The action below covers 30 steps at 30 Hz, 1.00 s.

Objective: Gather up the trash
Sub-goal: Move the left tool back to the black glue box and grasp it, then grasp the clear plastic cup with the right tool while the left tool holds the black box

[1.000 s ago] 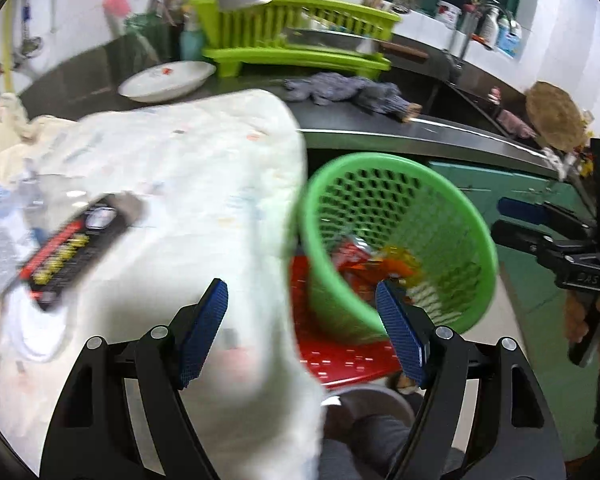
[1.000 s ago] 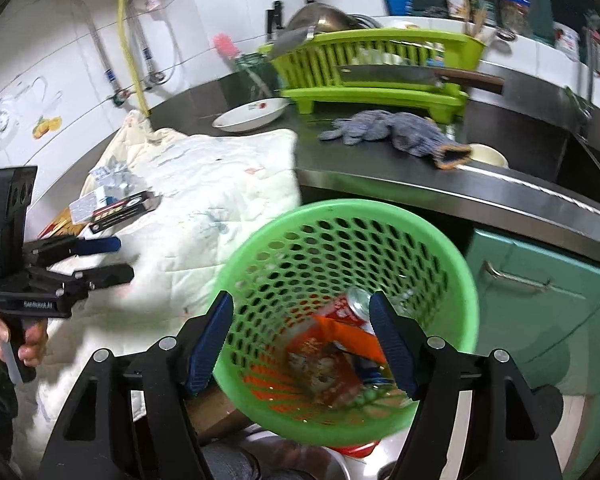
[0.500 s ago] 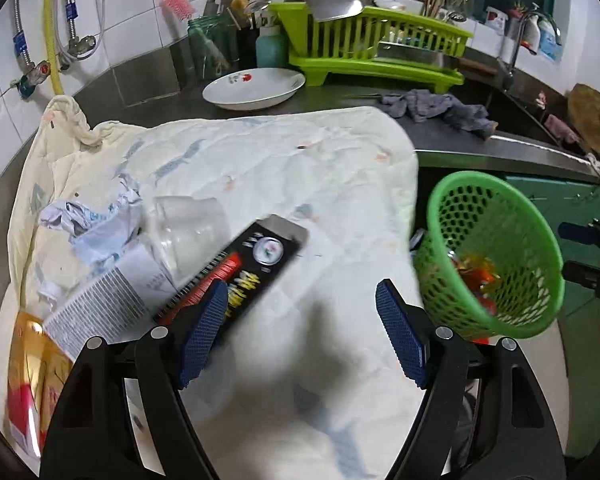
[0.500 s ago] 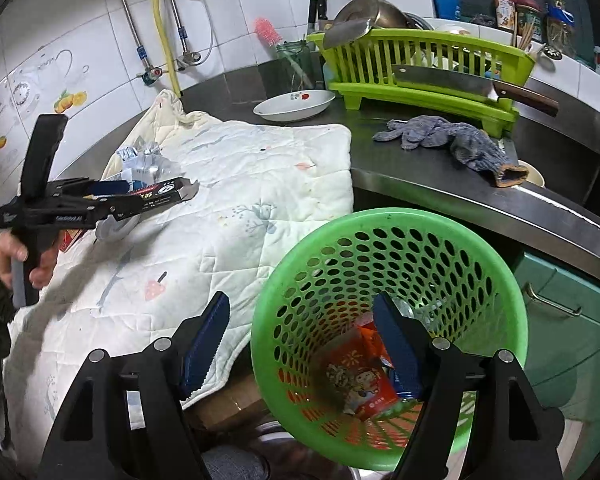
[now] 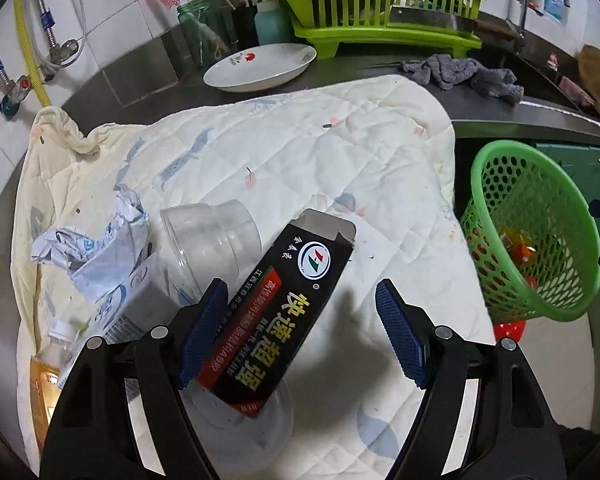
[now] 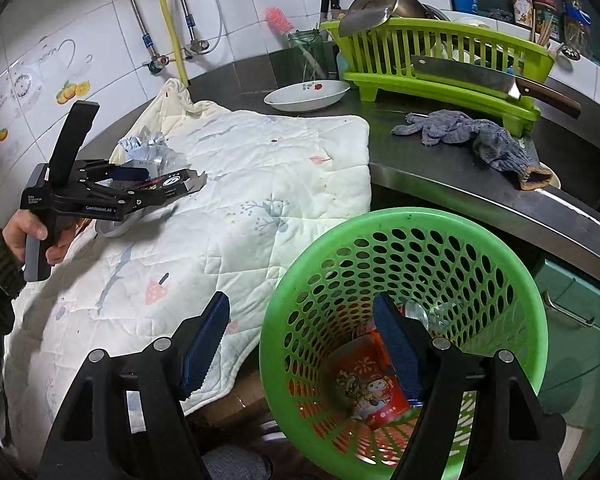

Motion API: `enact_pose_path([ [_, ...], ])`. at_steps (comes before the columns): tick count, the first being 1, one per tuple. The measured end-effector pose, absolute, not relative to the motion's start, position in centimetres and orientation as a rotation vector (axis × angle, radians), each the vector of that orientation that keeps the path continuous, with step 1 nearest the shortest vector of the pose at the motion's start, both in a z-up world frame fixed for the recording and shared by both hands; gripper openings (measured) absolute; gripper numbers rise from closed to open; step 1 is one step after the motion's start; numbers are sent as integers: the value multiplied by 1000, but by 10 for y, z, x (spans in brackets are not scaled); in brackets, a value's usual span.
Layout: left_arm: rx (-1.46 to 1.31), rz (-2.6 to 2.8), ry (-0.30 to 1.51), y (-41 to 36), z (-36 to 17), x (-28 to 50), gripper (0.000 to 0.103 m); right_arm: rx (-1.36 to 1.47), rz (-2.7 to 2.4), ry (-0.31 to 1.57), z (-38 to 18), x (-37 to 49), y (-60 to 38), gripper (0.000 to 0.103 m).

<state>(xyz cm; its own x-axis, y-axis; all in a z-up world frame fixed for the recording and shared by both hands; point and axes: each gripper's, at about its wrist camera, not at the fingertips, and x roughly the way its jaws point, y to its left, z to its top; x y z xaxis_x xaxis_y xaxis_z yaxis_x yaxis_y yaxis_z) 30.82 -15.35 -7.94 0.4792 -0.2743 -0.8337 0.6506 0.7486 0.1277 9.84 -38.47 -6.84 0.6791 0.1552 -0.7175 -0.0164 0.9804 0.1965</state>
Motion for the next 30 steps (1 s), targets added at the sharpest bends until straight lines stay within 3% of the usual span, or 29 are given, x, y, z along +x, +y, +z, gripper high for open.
enact_pose_path([
  [7, 517, -575, 925, -159, -86, 316, 74, 175, 104, 827, -70, 103, -385, 72],
  [11, 536, -574, 942, -162, -91, 316, 57, 184, 111, 832, -70, 105, -385, 72],
  [19, 464, -589, 909, -156, -84, 304, 47, 163, 128, 831, -66, 112, -377, 72],
  [30, 286, -574, 827, -105, -50, 261, 45, 132, 212, 827, -60, 140, -340, 72],
])
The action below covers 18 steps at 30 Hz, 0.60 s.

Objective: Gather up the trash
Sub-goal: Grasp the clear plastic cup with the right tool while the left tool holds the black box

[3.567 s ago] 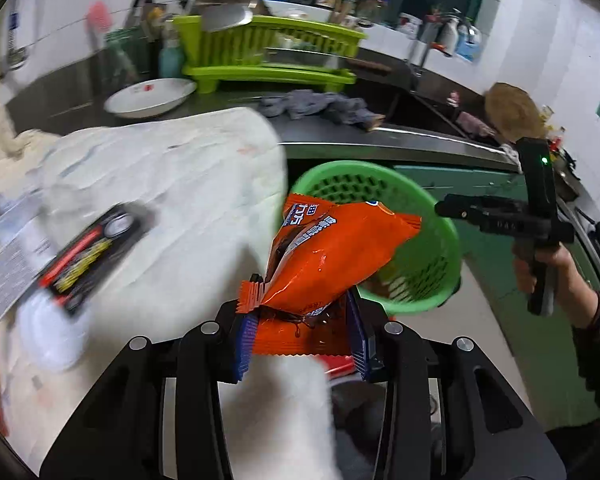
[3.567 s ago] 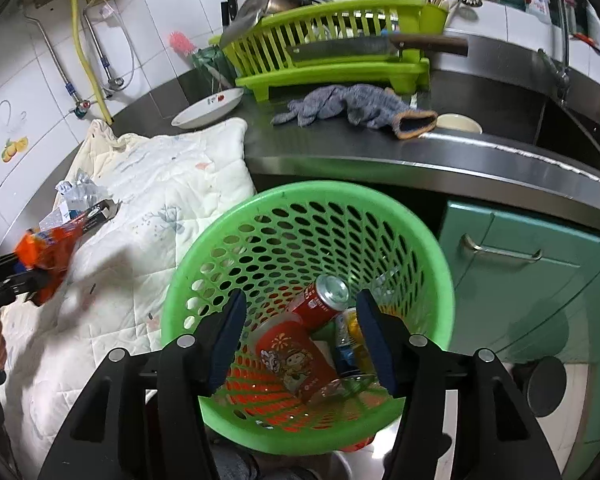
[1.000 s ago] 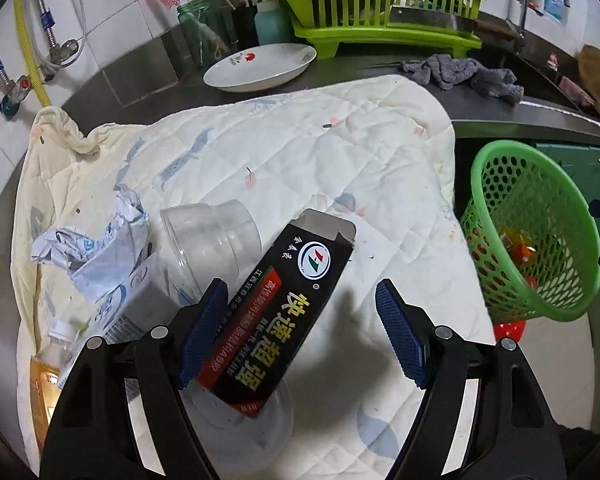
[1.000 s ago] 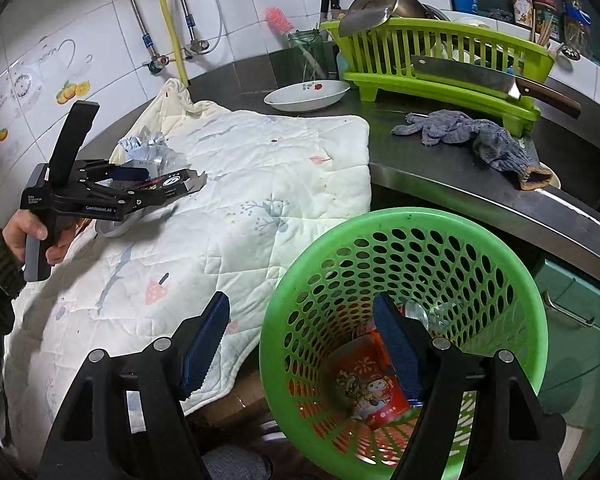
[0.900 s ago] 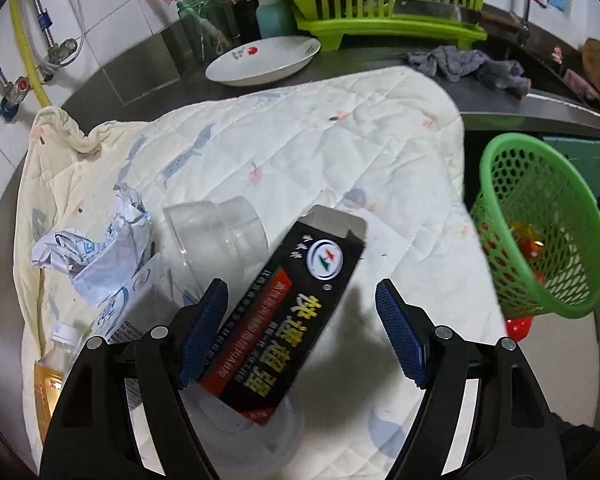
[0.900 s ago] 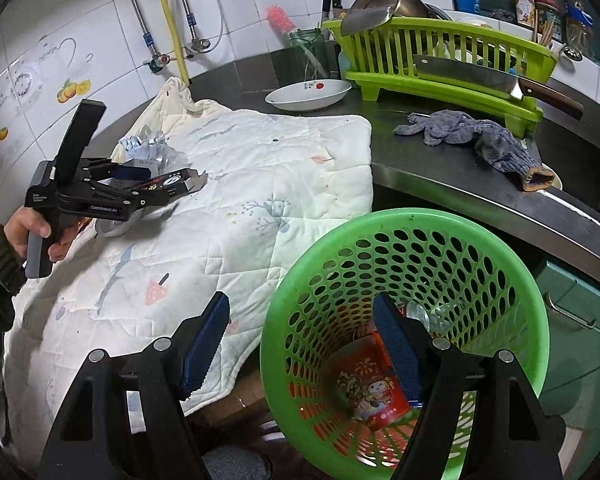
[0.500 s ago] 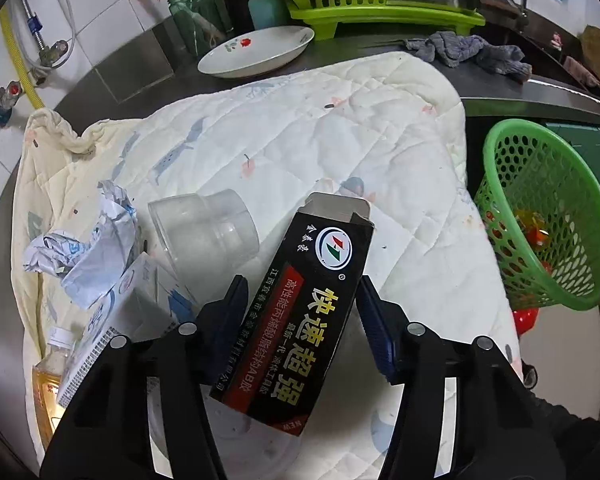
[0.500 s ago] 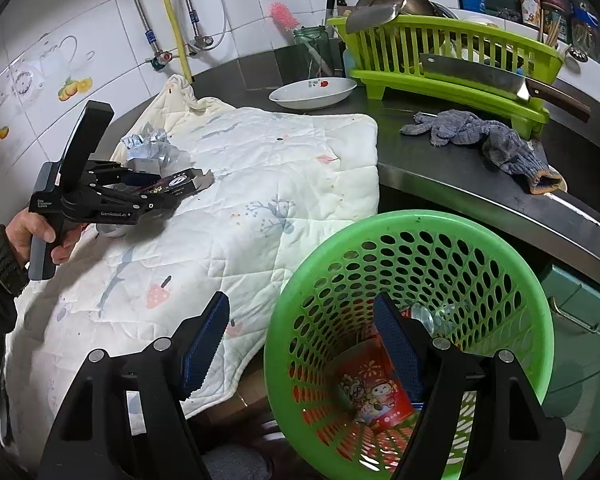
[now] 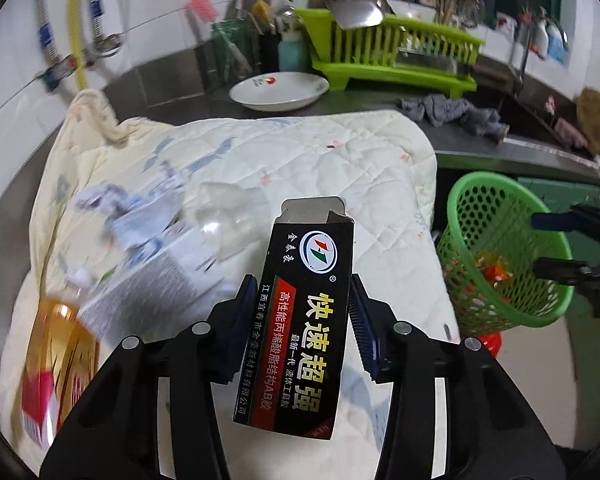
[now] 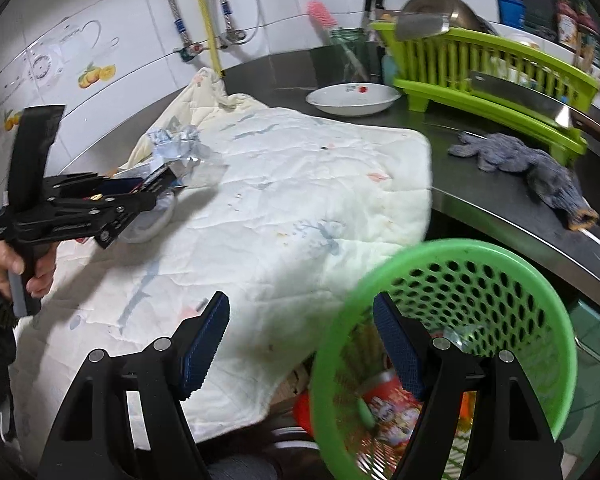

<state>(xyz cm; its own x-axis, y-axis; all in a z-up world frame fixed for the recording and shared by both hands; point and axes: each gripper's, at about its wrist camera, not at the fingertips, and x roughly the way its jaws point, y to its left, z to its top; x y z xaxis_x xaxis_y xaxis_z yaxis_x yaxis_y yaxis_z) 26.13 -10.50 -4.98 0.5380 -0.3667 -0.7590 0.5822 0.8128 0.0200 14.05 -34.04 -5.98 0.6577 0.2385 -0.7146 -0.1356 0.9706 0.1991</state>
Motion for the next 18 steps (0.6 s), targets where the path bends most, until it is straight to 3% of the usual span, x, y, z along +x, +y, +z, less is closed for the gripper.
enact_pose_path([
  [13, 204, -441, 802, -33, -35, 231, 45, 110, 356, 825, -55, 215, -268, 71],
  [18, 157, -421, 802, -16, -35, 226, 45, 137, 396, 836, -56, 249, -243, 65],
])
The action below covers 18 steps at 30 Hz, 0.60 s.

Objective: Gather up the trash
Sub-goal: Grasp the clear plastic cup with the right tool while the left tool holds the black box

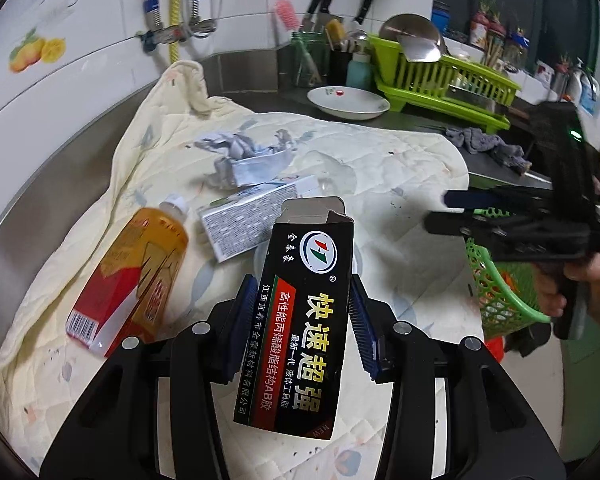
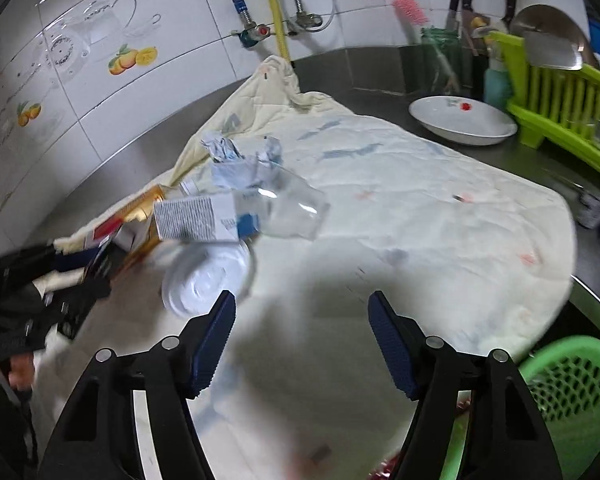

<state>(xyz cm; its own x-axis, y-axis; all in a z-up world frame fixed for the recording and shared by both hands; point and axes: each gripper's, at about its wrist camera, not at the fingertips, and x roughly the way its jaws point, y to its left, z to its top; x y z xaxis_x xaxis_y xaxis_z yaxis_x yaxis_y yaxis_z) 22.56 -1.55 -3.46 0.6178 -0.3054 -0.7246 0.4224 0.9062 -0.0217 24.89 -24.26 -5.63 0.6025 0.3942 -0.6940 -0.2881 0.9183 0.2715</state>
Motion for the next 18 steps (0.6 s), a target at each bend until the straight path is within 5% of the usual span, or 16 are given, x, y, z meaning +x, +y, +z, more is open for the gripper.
enact_pose_path([
  [18, 144, -409, 825, 0, -46, 213, 45, 392, 366, 897, -70, 349, -224, 56],
])
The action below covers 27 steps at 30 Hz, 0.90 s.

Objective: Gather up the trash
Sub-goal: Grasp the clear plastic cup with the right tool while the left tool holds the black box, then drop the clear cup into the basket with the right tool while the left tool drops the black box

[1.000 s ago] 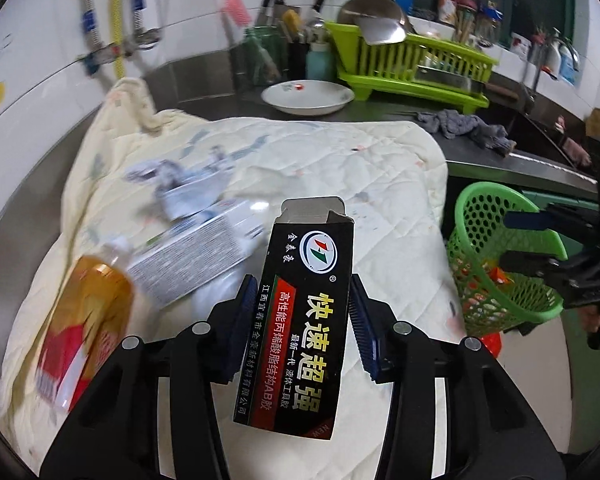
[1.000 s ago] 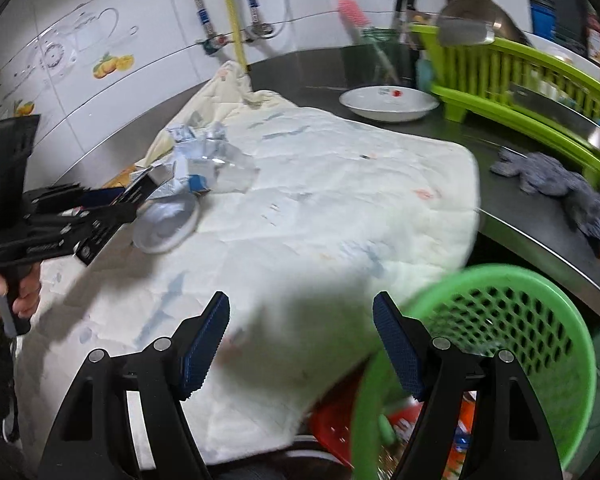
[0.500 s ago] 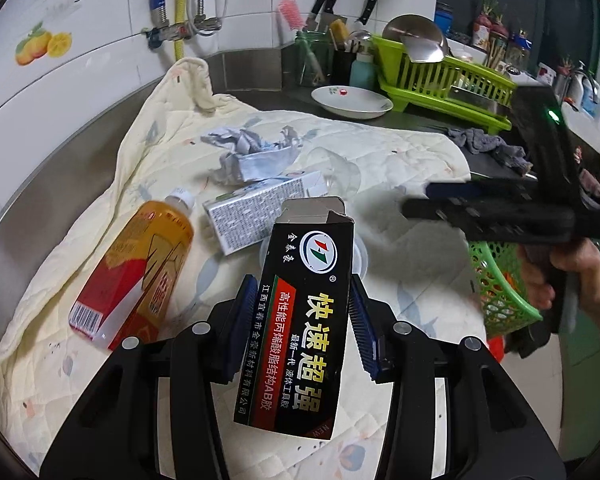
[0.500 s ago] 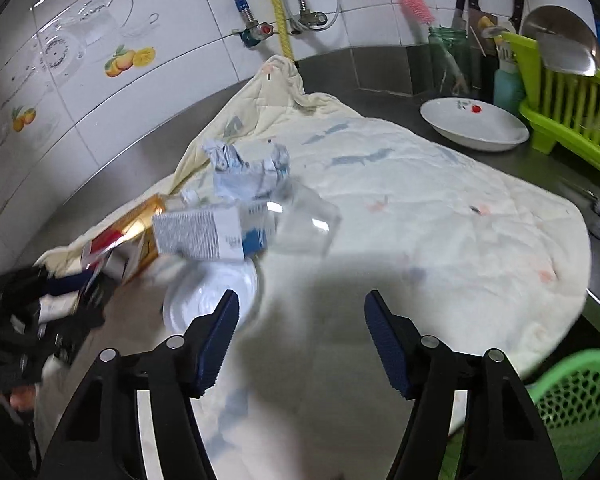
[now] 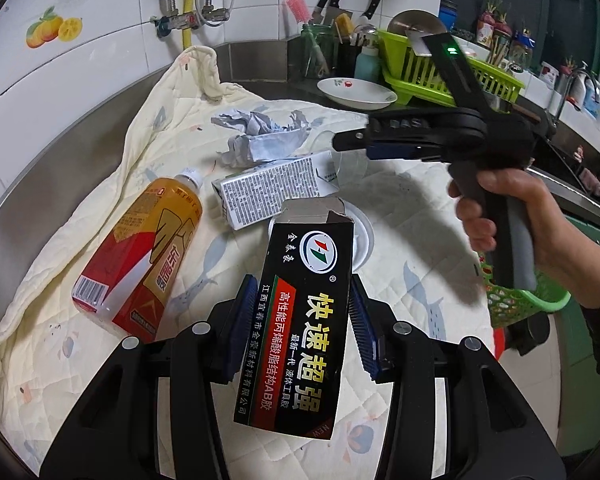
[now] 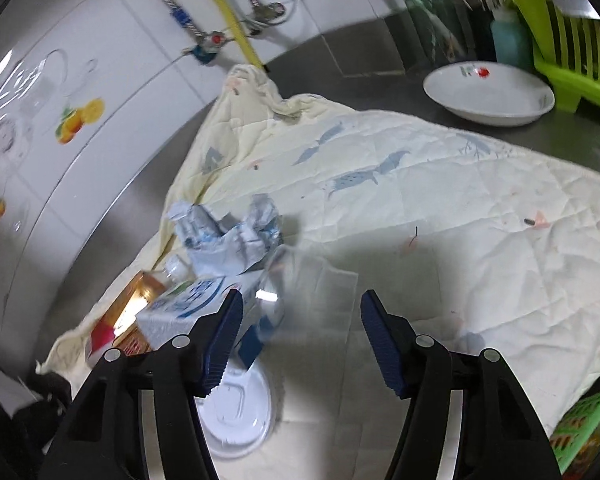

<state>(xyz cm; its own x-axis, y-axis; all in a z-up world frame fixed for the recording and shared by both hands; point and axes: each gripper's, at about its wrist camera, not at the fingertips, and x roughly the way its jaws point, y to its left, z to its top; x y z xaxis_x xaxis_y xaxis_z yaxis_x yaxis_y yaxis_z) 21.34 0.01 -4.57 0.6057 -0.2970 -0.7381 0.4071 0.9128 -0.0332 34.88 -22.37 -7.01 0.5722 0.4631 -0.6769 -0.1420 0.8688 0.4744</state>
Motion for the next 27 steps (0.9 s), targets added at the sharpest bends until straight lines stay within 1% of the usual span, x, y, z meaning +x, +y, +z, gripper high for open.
enact_pose_path([
  [2, 140, -408, 826, 1, -46, 212, 45, 427, 368, 918, -75, 355, -224, 53],
  [14, 132, -420, 829, 1, -47, 209, 45, 419, 369, 893, -70, 339, -230, 51],
  [22, 136, -466, 825, -16, -47, 205, 45, 414, 381, 849, -51, 289, -258, 51],
  [27, 149, -510, 817, -36, -45, 198, 45, 382, 330, 835, -46, 242, -290, 51],
])
